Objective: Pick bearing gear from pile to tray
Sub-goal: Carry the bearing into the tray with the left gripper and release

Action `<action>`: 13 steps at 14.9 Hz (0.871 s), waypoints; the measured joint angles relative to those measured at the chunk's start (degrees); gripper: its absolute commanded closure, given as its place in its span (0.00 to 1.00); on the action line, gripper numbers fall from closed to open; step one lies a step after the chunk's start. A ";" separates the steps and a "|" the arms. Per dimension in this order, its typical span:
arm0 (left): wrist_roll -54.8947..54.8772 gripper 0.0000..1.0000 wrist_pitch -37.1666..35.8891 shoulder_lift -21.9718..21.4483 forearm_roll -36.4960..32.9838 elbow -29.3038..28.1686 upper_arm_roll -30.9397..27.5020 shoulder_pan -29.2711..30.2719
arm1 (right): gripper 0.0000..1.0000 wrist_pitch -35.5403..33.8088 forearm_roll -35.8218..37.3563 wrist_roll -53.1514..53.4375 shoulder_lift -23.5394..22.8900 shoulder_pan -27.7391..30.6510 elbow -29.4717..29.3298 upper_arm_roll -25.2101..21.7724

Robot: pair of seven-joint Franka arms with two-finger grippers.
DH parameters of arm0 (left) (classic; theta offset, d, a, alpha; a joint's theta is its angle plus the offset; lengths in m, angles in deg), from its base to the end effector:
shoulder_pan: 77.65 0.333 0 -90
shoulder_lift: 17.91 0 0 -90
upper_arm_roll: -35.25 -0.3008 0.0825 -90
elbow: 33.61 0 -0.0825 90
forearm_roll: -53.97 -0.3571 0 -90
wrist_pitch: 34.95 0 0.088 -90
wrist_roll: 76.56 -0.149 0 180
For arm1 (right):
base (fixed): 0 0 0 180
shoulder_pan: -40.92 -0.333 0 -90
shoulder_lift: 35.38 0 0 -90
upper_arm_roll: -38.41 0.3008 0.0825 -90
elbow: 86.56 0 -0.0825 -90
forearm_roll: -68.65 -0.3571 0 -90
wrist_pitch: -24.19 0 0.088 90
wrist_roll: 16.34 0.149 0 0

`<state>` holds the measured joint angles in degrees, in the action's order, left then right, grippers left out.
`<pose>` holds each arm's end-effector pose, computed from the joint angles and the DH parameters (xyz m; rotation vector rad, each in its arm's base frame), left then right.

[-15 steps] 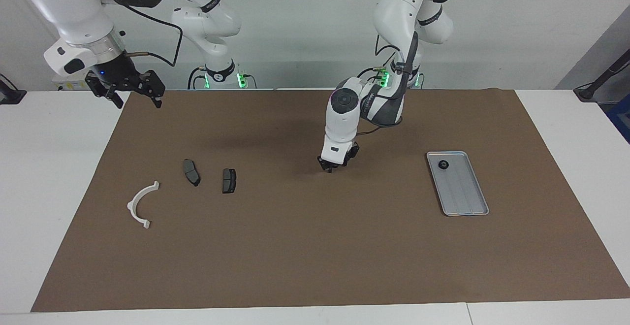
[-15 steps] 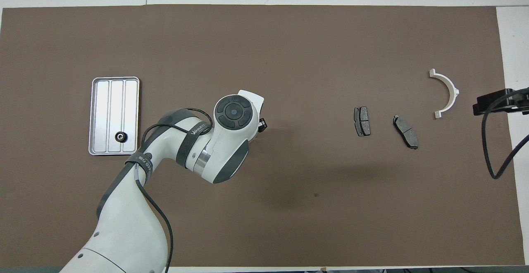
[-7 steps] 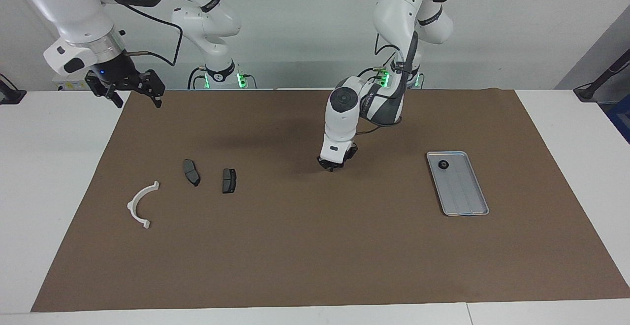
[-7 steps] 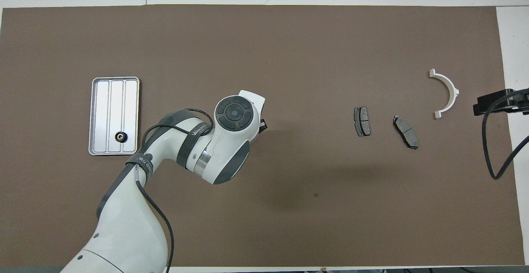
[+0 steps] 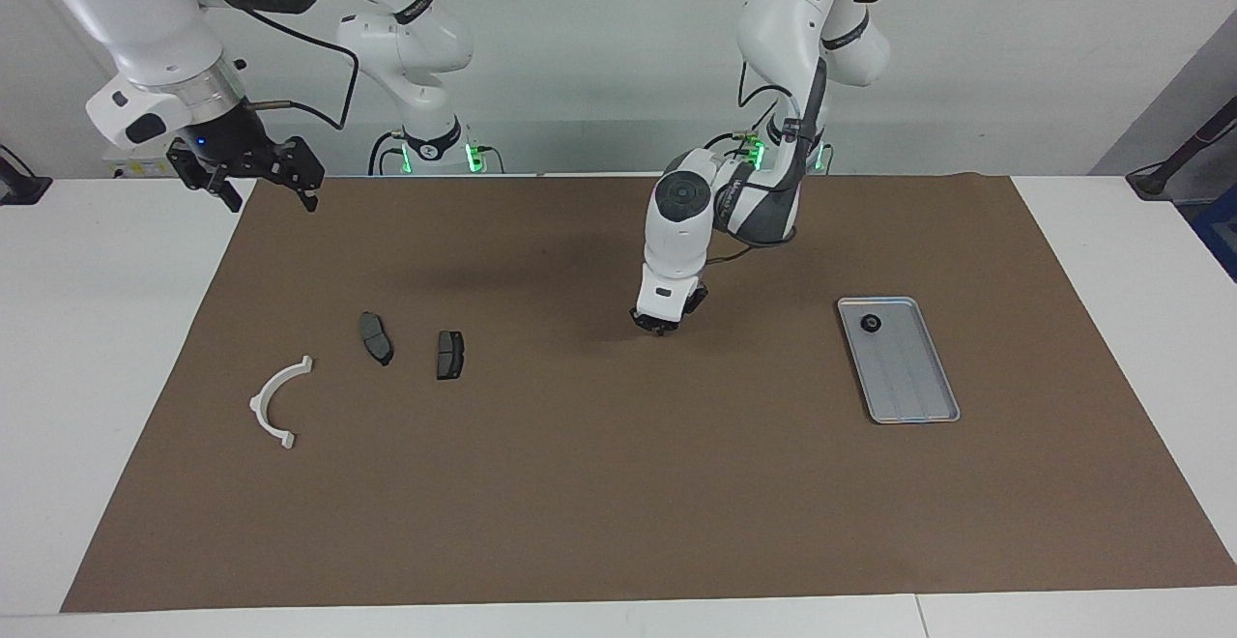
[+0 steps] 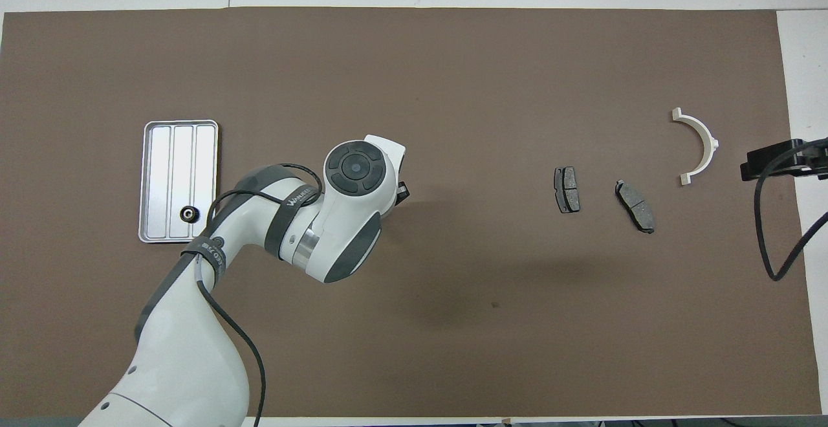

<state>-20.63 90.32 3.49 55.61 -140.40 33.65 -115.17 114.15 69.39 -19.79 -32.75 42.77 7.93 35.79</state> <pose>0.4832 -0.3532 0.2738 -3.0616 -0.5645 0.0692 0.5095 -0.0422 0.5563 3.1325 -0.0274 -0.0531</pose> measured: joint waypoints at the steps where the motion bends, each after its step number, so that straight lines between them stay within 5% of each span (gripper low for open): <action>1: -1.57 1.00 -1.83 -1.42 -0.07 0.11 -0.01 1.34 | 0.00 0.00 0.00 0.00 0.00 0.00 0.00 0.00; 6: -17.14 0.99 -10.73 -9.26 -0.14 -0.11 -0.21 12.51 | 0.00 0.00 0.00 0.00 0.01 0.00 0.01 0.00; 13: -39.68 0.99 -6.18 -9.21 -0.16 -1.83 -0.37 27.81 | 0.00 0.01 0.00 0.00 0.03 0.00 0.01 0.00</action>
<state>-60.30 84.14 -5.72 55.45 -142.23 33.29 -87.36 114.16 69.39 -19.79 -32.72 42.77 7.94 35.79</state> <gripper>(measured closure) 0.767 0.000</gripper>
